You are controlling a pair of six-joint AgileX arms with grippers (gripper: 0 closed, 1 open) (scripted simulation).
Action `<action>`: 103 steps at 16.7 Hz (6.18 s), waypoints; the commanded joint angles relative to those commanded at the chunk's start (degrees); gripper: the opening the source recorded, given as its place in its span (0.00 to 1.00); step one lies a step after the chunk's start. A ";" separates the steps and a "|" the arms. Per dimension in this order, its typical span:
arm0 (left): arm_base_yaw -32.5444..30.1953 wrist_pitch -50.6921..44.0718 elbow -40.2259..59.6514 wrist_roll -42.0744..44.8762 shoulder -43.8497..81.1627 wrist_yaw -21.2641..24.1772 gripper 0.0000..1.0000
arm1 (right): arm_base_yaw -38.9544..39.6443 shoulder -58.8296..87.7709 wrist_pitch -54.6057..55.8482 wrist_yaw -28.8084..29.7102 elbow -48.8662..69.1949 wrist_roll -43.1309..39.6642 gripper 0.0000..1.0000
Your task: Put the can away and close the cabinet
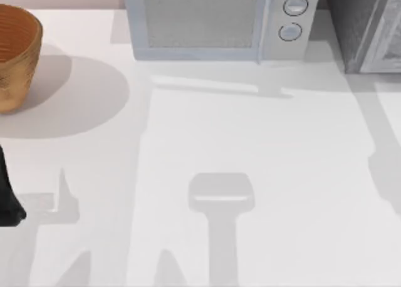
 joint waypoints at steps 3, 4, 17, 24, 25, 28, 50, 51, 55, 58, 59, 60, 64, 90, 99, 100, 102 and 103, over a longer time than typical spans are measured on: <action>0.00 0.00 0.00 0.00 0.00 0.00 1.00 | 0.00 0.00 0.00 0.00 0.00 0.00 0.38; 0.00 0.00 0.00 0.00 0.00 0.00 1.00 | 0.00 0.00 0.00 0.00 0.00 0.00 0.45; 0.00 0.00 0.00 0.00 0.00 0.00 1.00 | 0.00 0.00 0.00 0.00 0.00 0.00 1.00; 0.00 0.00 0.00 0.00 0.00 0.00 1.00 | 0.11 -3.29 1.89 -0.78 -3.49 -0.39 1.00; 0.00 0.00 0.00 0.00 0.00 0.00 1.00 | 0.05 -5.52 3.06 -1.22 -5.84 -0.63 1.00; 0.00 0.00 0.00 0.00 0.00 0.00 1.00 | -0.32 -15.47 7.55 -2.78 -16.43 -1.53 1.00; 0.00 0.00 0.00 0.00 0.00 0.00 1.00 | -5.43 -116.55 38.21 -7.25 -154.76 -1.43 1.00; 0.00 0.00 0.00 0.00 0.00 0.00 1.00 | -5.50 -118.14 38.59 -7.12 -156.65 -1.24 1.00; 0.00 0.00 0.00 0.00 0.00 0.00 1.00 | -5.57 -119.77 38.98 -6.95 -158.68 -1.01 1.00; 0.00 0.00 0.00 0.00 0.00 0.00 1.00 | -5.41 -119.52 38.91 -6.99 -158.64 -1.05 1.00; 0.00 0.00 0.00 0.00 0.00 0.00 1.00 | -5.44 -119.49 38.94 -7.00 -158.61 -1.05 1.00; 0.00 0.00 0.00 0.00 0.00 0.00 1.00 | -6.02 -119.00 39.48 -7.20 -158.05 -1.05 1.00; 0.00 0.00 0.00 0.00 0.00 0.00 1.00 | -13.95 -111.48 47.01 -12.52 -153.35 -1.03 1.00; 0.00 0.00 0.00 0.00 0.00 0.00 1.00 | -64.07 -31.03 107.55 -64.88 -137.79 0.22 1.00; 0.00 0.00 0.00 0.00 0.00 0.00 1.00 | -65.44 -32.96 81.76 -66.51 -114.33 0.23 1.00; 0.00 0.00 0.00 0.00 0.00 0.00 1.00 | -65.61 -33.46 76.69 -66.62 -110.06 0.21 1.00; 0.00 0.00 0.00 0.00 0.00 0.00 1.00 | -65.86 -34.59 65.95 -66.77 -101.05 0.18 1.00; 0.00 0.00 0.00 0.00 0.00 0.00 1.00 | -65.95 -35.21 60.42 -66.83 -96.44 0.17 1.00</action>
